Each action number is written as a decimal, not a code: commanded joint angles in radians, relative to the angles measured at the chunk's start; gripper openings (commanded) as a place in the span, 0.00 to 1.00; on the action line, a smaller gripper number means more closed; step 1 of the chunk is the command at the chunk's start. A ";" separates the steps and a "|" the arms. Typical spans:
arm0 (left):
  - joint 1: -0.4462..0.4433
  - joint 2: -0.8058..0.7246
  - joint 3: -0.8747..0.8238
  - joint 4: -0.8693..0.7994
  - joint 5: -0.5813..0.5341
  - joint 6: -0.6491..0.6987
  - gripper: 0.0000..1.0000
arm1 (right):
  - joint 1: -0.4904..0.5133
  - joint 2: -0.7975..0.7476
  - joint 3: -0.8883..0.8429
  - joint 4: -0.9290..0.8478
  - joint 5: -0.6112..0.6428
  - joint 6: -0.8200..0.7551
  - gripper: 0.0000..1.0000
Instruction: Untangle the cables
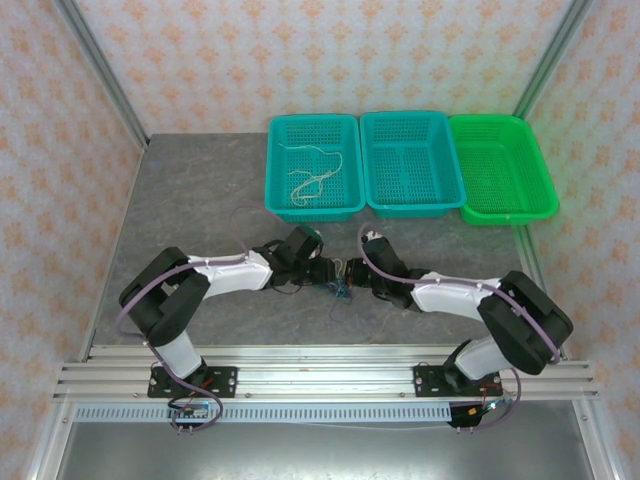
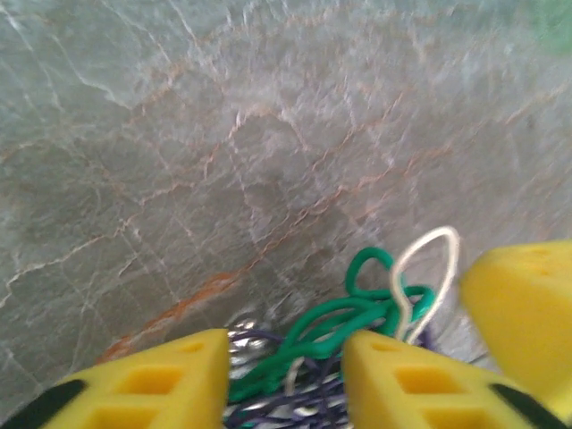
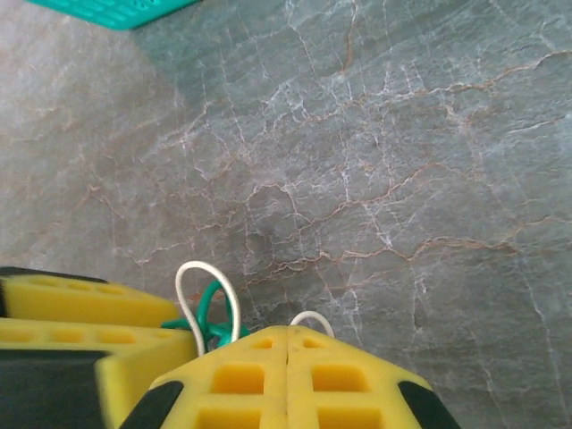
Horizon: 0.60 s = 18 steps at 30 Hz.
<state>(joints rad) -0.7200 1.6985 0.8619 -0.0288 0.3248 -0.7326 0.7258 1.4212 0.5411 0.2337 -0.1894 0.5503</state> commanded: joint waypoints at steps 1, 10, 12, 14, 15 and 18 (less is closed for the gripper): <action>-0.016 0.037 -0.013 -0.010 -0.056 -0.019 0.17 | 0.001 -0.061 -0.030 0.052 0.031 0.022 0.00; -0.016 0.021 -0.099 -0.031 -0.161 -0.032 0.00 | -0.024 -0.291 -0.105 -0.029 0.248 0.104 0.00; -0.016 0.015 -0.101 -0.059 -0.189 -0.017 0.00 | -0.064 -0.373 -0.138 -0.068 0.300 0.148 0.00; -0.015 0.005 -0.106 -0.073 -0.208 -0.001 0.00 | -0.122 -0.463 -0.180 -0.089 0.310 0.185 0.00; -0.011 -0.001 -0.110 -0.073 -0.211 0.004 0.00 | -0.153 -0.516 -0.203 -0.103 0.315 0.207 0.00; 0.000 -0.010 -0.120 -0.071 -0.204 0.012 0.00 | -0.227 -0.661 -0.248 -0.161 0.318 0.209 0.00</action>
<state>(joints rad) -0.7410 1.6928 0.7845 0.0303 0.2260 -0.7547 0.5377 0.8478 0.3279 0.1555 0.0696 0.7177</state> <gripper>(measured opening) 0.044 0.044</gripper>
